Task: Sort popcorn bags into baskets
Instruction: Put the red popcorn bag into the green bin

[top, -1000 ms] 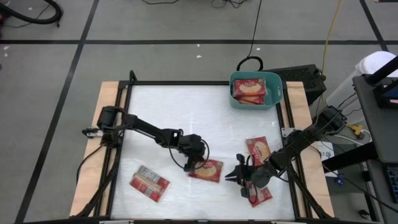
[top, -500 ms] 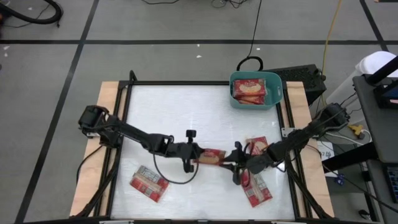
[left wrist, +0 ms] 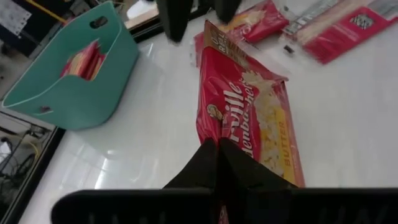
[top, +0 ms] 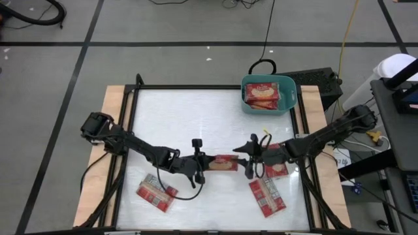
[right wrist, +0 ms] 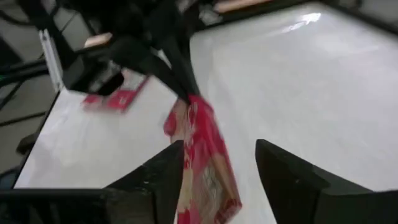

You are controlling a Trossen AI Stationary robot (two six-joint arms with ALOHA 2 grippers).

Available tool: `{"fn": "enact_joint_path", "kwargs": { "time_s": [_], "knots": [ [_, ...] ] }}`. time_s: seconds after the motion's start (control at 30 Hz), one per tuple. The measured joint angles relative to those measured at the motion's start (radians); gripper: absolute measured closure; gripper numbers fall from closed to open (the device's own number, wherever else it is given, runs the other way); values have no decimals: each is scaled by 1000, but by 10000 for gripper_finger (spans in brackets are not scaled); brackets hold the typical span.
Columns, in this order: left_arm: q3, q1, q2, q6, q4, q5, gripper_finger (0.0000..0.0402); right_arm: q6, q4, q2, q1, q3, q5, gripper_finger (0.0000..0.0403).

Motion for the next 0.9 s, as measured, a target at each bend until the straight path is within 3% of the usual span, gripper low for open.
{"fn": "enact_joint_path", "kwargs": {
  "time_s": [0.2, 0.47, 0.63, 0.9],
  "knots": [
    [0, 1, 4, -2, 10, -1, 395, 21, -57, 0, -93, 0, -200, 189],
    [1, 3, 47, 17, 33, 0, 391, 21, -115, 0, -144, 0, -350, 207],
    [2, 4, 76, 35, 89, -1, 394, 8, -141, 12, -159, 0, -371, 256],
    [2, 20, 87, -40, 141, -2, 374, -26, -167, 35, -164, 0, -329, 371]
  ]
}}
